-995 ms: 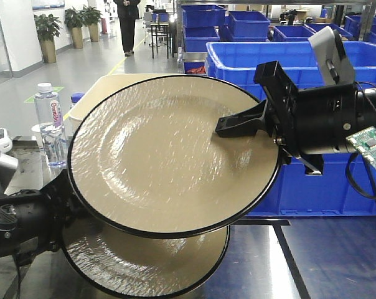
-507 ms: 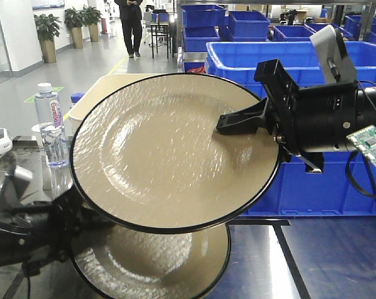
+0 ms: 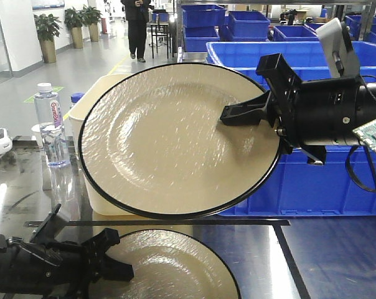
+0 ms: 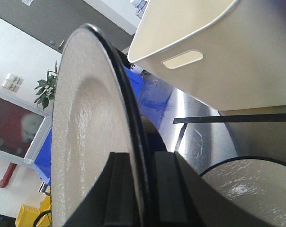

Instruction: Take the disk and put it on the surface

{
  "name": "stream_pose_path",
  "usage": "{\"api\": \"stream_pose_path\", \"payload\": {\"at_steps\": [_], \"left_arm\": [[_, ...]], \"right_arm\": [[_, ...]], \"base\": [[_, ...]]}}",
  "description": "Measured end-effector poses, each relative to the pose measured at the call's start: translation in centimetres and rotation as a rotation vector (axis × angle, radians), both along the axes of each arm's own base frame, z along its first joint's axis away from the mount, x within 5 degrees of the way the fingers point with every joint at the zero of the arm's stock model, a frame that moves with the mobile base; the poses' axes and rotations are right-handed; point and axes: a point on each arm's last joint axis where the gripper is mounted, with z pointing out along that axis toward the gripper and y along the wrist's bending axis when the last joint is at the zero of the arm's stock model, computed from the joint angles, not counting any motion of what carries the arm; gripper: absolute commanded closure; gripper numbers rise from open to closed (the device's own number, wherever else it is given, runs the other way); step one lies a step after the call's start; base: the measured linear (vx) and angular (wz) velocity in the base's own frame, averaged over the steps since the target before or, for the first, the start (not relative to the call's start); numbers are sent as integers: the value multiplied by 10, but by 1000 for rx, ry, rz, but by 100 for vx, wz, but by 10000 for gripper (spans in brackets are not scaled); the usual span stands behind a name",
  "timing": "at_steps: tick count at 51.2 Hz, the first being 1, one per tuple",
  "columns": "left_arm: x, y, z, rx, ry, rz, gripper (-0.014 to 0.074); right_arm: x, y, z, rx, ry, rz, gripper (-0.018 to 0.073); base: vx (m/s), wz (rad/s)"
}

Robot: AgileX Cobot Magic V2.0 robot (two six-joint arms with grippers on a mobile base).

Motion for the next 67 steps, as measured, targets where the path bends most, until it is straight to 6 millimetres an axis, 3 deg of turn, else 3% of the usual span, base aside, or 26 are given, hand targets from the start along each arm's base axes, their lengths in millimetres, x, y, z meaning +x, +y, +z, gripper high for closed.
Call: {"api": "stream_pose_path", "payload": {"at_steps": [6, 19, 25, 34, 44, 57, 67], "left_arm": [[0, 0, -2, 11, 7, -5, 454], [1, 4, -8, 105, -12, -43, 140], [3, 8, -11, 130, -14, -40, 59], [4, 23, -5, 147, -39, -6, 38], [-4, 52, 18, 185, -103, 33, 38], [-36, 67, 71, 201, -282, 70, 38], [-59, 72, 109, 226, -471, 168, 38]], "right_arm": [[0, 0, 0, 1, -2, -4, 564], [0, 0, 0, 1, -3, -4, 564], [0, 0, 0, 1, -3, -4, 564], [0, 0, 0, 1, -3, -4, 564], [0, 0, 0, -2, -4, -5, 564], [2, -5, -7, -150, -50, -11, 564], [20, 0, -35, -229, 38, 43, 564]], "base": [[0, 0], [0, 0], [0, 0], [0, 0], [0, 0], [0, 0], [0, 0]]}}
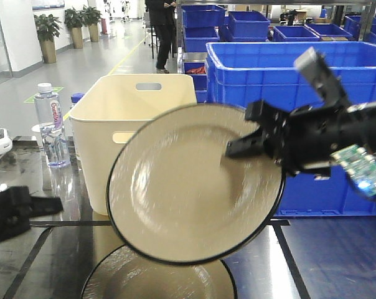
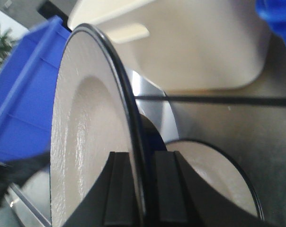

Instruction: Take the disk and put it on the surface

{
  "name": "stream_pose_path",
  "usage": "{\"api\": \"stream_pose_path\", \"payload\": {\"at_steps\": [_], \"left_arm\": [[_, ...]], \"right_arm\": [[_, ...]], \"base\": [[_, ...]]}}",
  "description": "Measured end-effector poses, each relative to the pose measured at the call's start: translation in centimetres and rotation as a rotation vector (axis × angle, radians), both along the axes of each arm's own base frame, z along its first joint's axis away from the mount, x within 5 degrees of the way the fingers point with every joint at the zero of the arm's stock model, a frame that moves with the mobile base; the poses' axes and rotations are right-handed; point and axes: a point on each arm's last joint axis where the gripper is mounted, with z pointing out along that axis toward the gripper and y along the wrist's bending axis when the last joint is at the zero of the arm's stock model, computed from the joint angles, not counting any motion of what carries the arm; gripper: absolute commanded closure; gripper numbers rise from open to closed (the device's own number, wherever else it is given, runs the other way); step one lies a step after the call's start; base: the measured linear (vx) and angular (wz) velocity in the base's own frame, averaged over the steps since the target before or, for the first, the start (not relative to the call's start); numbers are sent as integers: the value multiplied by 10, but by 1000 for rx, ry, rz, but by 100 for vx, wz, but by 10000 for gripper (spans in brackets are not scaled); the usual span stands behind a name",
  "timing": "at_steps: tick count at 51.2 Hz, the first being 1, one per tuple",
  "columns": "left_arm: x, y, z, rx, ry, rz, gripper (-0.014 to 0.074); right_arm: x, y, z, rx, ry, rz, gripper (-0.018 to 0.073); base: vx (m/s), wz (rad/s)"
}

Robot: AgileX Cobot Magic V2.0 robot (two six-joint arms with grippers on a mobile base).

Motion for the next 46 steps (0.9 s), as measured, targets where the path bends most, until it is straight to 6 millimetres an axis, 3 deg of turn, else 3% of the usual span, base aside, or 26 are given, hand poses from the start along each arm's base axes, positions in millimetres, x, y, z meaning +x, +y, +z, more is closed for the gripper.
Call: {"api": "stream_pose_path", "payload": {"at_steps": [10, 27, 35, 46], "left_arm": [[-15, 3, 19, 4, -100, 40, 38], [-15, 3, 19, 3, -104, 44, 38], [-15, 3, 19, 3, -103, 44, 38], [-15, 3, 19, 3, -104, 45, 38]], "right_arm": [[30, 11, -55, -40, 214, 74, 564], [56, 46, -131, -85, 403, 194, 551], [55, 69, -141, -62, 401, 242, 508], [53, 74, -139, -121, 317, 299, 377]], "base": [[0, 0], [0, 0], [0, 0], [0, 0]]}}
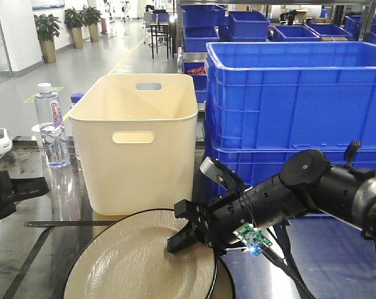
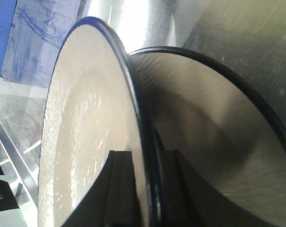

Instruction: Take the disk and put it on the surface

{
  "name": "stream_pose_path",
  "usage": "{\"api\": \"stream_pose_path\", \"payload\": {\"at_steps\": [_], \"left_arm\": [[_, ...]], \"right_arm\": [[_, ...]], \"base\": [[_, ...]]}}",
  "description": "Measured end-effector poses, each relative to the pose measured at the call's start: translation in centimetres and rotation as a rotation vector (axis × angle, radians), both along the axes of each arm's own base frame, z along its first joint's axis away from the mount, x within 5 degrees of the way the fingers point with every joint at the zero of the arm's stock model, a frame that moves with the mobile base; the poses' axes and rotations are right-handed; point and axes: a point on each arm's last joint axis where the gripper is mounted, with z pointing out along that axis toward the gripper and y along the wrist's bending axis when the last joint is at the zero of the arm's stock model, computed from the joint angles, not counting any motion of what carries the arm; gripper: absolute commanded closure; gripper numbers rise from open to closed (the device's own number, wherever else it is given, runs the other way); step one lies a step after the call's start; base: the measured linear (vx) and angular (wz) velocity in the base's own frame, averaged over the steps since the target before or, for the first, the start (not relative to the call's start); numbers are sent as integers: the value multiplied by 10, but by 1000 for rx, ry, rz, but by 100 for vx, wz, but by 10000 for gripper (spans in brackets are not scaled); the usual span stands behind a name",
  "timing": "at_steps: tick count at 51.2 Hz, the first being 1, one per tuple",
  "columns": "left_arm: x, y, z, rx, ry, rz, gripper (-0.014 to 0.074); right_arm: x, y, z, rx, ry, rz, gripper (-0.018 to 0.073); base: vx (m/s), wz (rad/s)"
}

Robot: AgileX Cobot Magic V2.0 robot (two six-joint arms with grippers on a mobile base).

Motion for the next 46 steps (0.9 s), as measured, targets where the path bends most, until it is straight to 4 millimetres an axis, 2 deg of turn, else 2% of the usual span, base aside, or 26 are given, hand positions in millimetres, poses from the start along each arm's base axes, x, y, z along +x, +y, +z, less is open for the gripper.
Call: {"api": "stream_pose_path", "payload": {"at_steps": [13, 20, 30, 37, 40, 46], "left_arm": [[0, 0, 0, 0, 0, 0, 38], [0, 0, 0, 0, -1, 1, 38], [0, 0, 0, 0, -1, 1, 38], [0, 0, 0, 0, -1, 1, 49], [0, 0, 0, 1, -1, 1, 70], [1, 1, 1, 13, -13, 5, 190]], "right_arm": [[1, -8, -6, -130, -53, 40, 120], [-4, -8, 1, -162, -92, 61, 29], [-14, -26, 28, -302, -239, 80, 19], [-26, -41, 55, -397, -337, 51, 19], [-31, -47, 66, -421, -366, 29, 19], [-42, -54, 84, -438, -410, 0, 19]], "base": [[0, 0], [0, 0], [0, 0], [0, 0], [0, 0], [0, 0]]}}
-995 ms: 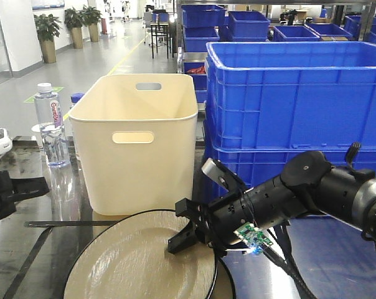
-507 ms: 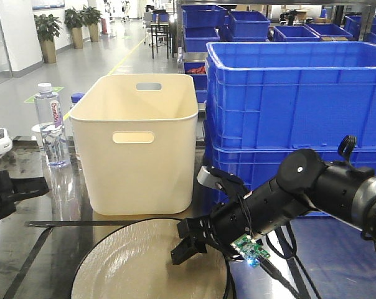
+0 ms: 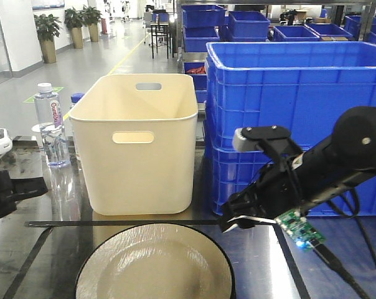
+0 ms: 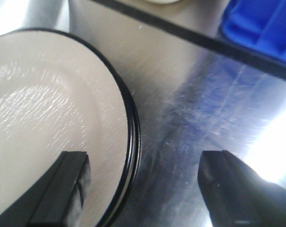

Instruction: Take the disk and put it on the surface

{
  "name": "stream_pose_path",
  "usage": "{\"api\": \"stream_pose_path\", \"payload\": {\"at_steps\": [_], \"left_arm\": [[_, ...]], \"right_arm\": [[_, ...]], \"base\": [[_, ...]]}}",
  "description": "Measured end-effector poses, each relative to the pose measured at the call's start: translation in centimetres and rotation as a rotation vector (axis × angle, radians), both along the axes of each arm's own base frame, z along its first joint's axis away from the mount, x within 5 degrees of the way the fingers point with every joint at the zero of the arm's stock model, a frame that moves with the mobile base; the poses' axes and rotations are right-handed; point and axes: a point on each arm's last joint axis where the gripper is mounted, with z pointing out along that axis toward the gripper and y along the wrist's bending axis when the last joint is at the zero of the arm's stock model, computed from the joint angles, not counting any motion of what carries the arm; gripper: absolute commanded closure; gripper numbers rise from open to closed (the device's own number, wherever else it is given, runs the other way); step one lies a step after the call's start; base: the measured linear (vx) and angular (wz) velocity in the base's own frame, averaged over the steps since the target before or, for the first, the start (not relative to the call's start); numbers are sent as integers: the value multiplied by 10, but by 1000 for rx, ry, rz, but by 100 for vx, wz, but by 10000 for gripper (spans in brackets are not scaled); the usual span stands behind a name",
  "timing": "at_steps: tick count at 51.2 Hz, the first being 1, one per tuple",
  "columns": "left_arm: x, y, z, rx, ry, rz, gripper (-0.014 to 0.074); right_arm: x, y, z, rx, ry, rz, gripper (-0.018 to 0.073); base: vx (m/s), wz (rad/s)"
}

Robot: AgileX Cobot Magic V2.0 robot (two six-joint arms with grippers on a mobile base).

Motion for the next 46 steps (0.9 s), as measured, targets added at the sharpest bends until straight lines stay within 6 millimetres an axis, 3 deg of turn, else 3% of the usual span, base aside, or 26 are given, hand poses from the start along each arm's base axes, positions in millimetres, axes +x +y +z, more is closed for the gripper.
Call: {"api": "stream_pose_path", "payload": {"at_steps": [7, 13, 22, 46], "left_arm": [[-1, 1, 2, 68, -51, -13, 444], [-7, 1, 7, 120, -97, -35, 608], [-17, -3, 10, 137, -111, -91, 606], [-18, -5, 9, 141, -103, -112, 605]], "right_arm": [[-14, -5, 16, 6, -18, 1, 19], [-19, -7, 21, 9, -23, 2, 19], [-19, -7, 20, 6, -18, 1, 19], [-19, -7, 20, 3, -10, 3, 19]], "base": [[0, 0], [0, 0], [0, 0], [0, 0]]}}
